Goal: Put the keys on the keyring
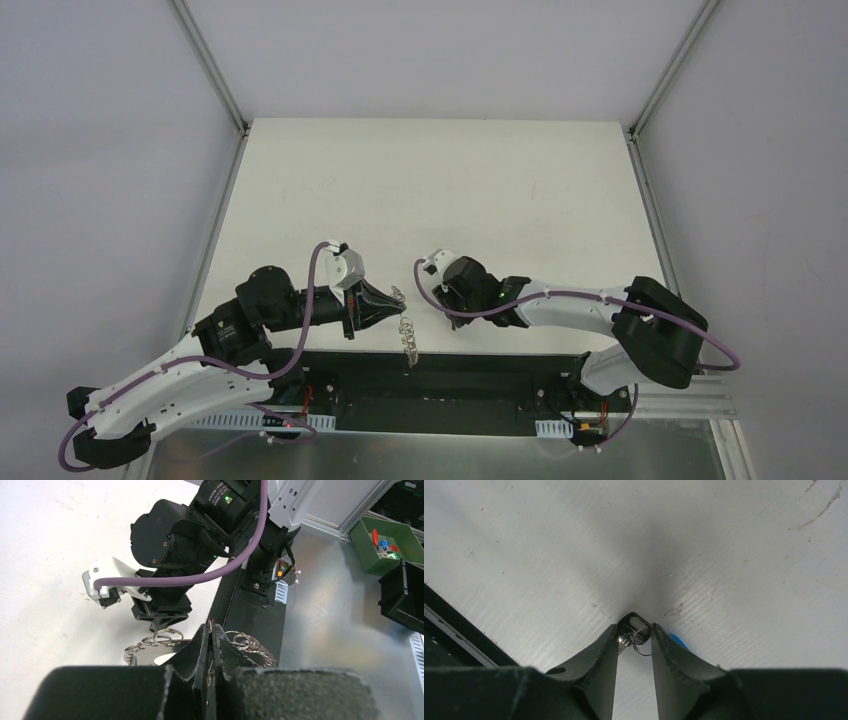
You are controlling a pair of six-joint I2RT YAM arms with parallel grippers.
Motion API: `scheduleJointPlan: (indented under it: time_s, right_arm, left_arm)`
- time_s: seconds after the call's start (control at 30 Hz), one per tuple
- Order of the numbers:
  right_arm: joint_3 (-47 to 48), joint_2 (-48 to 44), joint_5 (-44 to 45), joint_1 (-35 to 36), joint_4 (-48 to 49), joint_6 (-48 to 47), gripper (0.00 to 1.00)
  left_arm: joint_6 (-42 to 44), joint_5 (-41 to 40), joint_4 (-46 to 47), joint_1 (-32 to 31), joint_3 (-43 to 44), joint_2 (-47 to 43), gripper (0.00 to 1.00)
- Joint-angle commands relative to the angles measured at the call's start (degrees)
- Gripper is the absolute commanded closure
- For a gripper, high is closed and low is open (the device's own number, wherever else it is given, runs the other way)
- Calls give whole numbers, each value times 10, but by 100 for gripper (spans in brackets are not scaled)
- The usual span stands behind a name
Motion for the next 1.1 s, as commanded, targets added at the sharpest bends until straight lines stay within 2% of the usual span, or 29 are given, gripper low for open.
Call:
scheduleJointPlan:
  time_s: [0.0,0.23,0.43,0.5,0.73,1.07]
  right_arm:
    - [27,7,29,10,-25,-13,69]
    - [30,2,42,13,-33,-5,76]
    - [25,3,45,14,-38,18,92]
    - [23,6,47,13,-36,27,100]
    - [20,-17,63,5,1,85,100]
    - [13,-190,59,-13,6,127,100]
  left_arm:
    - [-1,7,33,-2,-2,-3,100]
    - [-1,7,33,-2,-3,-4,100]
    - [-2,6,33,-2,-5,-9,100]
    - [-2,6,33,-2,-5,-9,100]
    - [-2,5,33,-4,-6,-11,100]
    - [0,-1,32,-7,-7,-15,100]
